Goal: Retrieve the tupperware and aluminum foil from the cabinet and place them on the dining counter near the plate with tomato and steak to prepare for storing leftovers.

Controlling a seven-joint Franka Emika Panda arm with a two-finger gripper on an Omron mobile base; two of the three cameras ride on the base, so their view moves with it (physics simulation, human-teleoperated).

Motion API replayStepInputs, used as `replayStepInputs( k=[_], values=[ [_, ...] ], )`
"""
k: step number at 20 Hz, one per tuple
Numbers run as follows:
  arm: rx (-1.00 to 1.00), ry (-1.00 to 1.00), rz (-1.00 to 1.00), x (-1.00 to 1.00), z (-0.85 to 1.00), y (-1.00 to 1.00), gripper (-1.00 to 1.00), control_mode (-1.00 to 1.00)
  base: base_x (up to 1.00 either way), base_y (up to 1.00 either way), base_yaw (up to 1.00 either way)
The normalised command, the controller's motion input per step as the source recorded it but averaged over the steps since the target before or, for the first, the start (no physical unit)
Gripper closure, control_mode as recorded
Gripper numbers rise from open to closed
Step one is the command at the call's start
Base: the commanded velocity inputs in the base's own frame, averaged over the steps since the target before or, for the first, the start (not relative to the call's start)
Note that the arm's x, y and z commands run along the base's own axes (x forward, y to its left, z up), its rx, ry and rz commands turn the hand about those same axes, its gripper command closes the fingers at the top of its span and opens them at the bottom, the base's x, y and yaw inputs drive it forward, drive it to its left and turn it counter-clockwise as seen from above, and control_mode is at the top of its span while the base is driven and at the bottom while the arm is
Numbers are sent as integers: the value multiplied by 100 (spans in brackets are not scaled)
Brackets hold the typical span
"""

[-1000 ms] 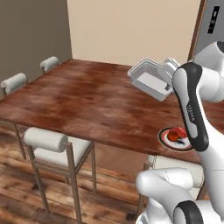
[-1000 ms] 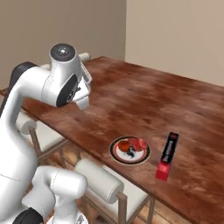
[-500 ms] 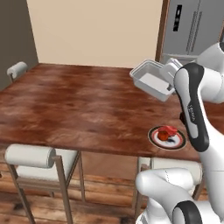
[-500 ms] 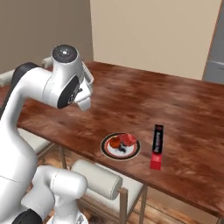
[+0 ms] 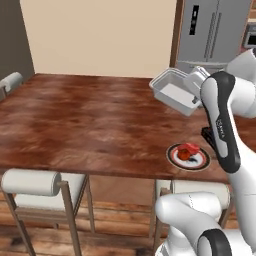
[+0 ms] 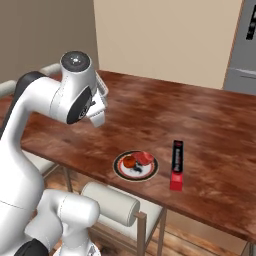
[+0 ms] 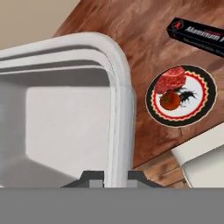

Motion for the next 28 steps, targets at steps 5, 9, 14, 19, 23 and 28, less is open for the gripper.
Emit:
replayStepInputs(
  k=[5, 9, 14, 19, 23, 28],
  values=[
    [0, -3, -38, 18, -22, -6, 100, -100, 0, -8, -12],
    [0, 0, -35, 36, -29, 5, 100, -100, 0, 0, 0],
    [0, 0, -26, 24, -38, 33, 100, -100, 0, 0, 0],
    [13, 0, -33, 24, -37, 31, 100, -100, 0, 0, 0],
    [21, 0, -33, 6, -38, 38, 100, -100, 0, 0, 0],
    [22, 6, -14, 4, -37, 51, 100, -100, 0, 0, 0]
  ],
)
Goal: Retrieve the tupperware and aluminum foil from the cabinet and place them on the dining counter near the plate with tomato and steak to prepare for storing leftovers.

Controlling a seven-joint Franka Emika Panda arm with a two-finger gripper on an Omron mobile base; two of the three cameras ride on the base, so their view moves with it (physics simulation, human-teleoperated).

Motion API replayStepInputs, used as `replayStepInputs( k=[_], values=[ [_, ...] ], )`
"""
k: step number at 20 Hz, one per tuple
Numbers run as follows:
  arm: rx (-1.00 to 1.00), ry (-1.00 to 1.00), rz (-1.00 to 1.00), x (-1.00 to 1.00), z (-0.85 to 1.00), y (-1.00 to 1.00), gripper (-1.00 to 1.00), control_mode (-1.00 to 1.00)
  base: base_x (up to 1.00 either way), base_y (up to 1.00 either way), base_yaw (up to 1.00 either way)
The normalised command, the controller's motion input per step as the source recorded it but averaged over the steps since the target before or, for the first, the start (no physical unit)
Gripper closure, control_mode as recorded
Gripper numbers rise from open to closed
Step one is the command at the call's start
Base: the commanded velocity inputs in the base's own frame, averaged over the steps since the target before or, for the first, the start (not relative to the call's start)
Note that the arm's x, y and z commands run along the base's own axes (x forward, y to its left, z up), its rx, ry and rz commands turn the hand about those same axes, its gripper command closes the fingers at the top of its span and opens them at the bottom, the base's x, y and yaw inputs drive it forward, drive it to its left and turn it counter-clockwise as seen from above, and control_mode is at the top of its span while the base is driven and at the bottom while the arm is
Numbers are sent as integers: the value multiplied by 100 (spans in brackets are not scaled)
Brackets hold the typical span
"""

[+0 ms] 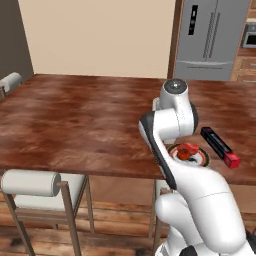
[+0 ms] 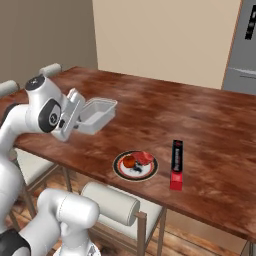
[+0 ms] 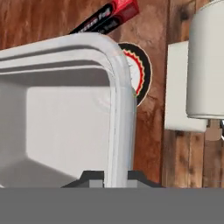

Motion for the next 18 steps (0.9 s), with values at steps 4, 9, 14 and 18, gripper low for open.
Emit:
replayStepInputs(
  k=[4, 9, 14, 18],
  values=[
    [27, 5, 4, 33, -31, 3, 100, -100, 0, 0, 0],
    [10, 2, 9, 44, -45, 3, 100, -100, 0, 0, 0],
    [0, 1, 2, 40, -54, 12, 100, -100, 0, 0, 0],
    [0, 6, 0, 39, -54, 1, 100, -100, 0, 0, 0]
  ],
)
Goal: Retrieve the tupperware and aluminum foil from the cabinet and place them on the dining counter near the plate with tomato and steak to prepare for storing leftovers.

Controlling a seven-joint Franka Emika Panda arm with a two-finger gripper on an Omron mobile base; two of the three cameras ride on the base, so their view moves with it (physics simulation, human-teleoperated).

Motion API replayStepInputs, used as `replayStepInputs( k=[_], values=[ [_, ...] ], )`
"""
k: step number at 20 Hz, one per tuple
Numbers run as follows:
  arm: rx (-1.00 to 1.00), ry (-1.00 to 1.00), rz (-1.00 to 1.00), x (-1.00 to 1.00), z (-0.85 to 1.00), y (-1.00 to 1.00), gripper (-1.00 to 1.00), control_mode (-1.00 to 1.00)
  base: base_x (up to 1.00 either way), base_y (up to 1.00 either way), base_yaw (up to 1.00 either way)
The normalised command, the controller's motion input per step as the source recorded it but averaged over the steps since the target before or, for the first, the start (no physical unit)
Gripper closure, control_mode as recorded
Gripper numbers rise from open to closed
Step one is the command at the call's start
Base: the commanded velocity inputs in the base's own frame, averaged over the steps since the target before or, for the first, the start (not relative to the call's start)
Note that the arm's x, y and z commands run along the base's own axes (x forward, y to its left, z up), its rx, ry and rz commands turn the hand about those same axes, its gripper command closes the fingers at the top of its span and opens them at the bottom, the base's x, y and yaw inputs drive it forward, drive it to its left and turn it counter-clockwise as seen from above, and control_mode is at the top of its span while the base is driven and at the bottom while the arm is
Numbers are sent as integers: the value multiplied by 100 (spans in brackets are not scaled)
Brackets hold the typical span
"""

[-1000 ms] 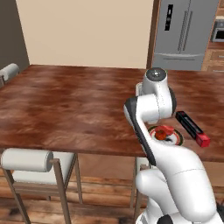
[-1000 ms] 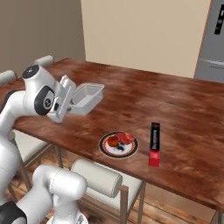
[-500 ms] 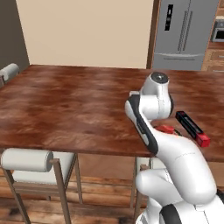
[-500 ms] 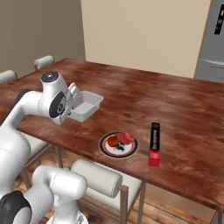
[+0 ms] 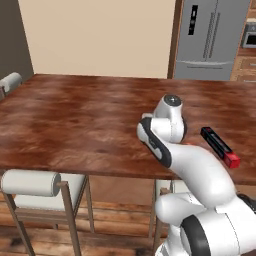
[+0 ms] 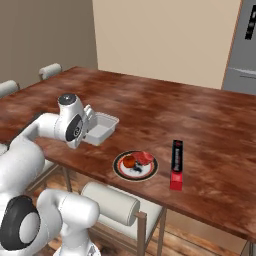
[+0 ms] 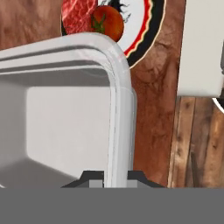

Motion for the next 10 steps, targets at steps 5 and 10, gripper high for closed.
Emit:
replayStepInputs(
  k=[5, 10],
  values=[
    [0, 5, 0, 24, -35, 0, 100, -100, 0, 0, 0],
    [0, 3, -5, 1, -23, -1, 100, -100, 0, 0, 0]
  ],
)
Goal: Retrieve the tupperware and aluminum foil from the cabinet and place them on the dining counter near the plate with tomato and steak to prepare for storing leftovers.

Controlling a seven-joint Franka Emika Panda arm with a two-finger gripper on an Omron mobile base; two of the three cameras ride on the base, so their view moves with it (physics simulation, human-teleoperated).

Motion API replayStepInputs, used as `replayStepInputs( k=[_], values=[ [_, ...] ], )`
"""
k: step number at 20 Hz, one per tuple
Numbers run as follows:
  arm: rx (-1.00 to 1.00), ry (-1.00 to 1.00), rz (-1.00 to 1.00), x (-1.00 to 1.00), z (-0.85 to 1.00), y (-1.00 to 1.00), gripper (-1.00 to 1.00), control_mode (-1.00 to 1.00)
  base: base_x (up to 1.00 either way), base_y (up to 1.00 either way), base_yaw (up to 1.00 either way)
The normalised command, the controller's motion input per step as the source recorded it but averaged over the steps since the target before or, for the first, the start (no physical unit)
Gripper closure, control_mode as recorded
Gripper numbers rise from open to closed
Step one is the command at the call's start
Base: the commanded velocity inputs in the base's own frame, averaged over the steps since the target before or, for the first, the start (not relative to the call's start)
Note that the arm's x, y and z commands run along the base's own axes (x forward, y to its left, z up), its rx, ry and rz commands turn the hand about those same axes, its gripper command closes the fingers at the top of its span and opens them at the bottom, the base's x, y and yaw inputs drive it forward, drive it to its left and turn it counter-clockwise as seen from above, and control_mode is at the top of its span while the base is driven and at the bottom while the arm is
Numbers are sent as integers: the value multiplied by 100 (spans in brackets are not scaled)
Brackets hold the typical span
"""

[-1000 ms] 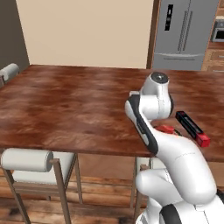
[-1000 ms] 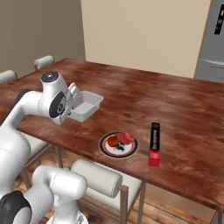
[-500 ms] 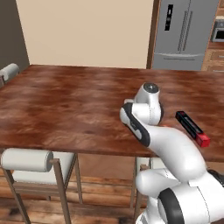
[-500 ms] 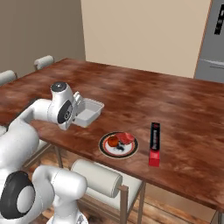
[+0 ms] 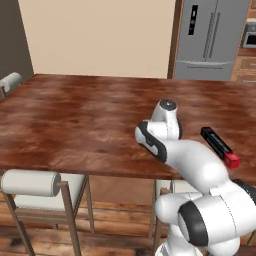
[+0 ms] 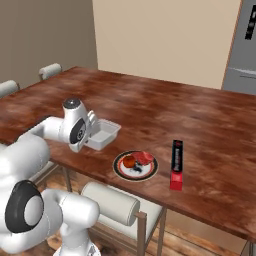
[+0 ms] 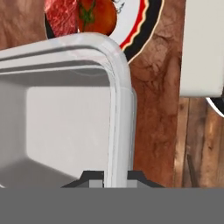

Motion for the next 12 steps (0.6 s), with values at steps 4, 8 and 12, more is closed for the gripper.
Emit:
replayStepInputs(
  k=[4, 8, 12],
  values=[
    [0, 6, -6, 7, -31, -1, 100, -100, 0, 0, 0],
    [0, 8, -4, 30, -41, -3, 100, -100, 0, 0, 0],
    [0, 5, -1, 39, -44, 0, 100, -100, 0, 0, 0]
  ],
)
